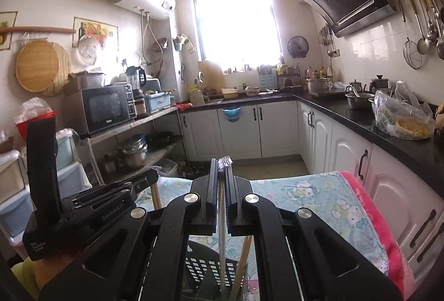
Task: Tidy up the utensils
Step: 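Raise the left gripper's chopstick above the caddy while the right gripper carries its own, then open the left gripper into the caddy while the right gripper releases its chopstick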
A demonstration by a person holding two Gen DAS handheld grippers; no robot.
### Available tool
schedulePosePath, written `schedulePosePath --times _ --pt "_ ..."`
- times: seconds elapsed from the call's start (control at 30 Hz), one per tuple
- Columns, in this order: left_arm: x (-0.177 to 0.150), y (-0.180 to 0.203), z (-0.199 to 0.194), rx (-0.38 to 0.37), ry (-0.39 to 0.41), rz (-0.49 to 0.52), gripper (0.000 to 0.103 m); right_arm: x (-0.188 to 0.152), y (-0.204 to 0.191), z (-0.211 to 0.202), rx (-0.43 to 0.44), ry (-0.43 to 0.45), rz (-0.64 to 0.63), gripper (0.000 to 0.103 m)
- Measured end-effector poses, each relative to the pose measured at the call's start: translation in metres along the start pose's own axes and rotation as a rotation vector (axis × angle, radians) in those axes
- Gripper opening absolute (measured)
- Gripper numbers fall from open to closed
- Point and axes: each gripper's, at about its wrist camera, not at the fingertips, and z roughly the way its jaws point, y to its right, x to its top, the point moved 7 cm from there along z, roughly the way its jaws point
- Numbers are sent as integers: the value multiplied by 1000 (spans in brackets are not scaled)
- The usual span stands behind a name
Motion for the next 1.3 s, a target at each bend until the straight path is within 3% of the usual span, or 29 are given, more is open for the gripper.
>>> schedulePosePath --times 0.57,0.7,0.8,0.9,1.3 --pt "-31 -7 27 16 -88 -1 3 -30 7 28 -25 -72 -3 5" --pt "-35 -9 26 19 -102 -14 11 -33 10 28 -38 -85 -8 18" --pt "-38 -11 25 24 -112 -25 14 -37 12 26 -44 -91 -14 21" --pt "-39 -13 20 25 -117 -38 26 -40 13 22 -54 -100 -17 31" --pt "-42 -13 -9 34 -110 -43 53 -50 18 6 -65 -125 -18 49"
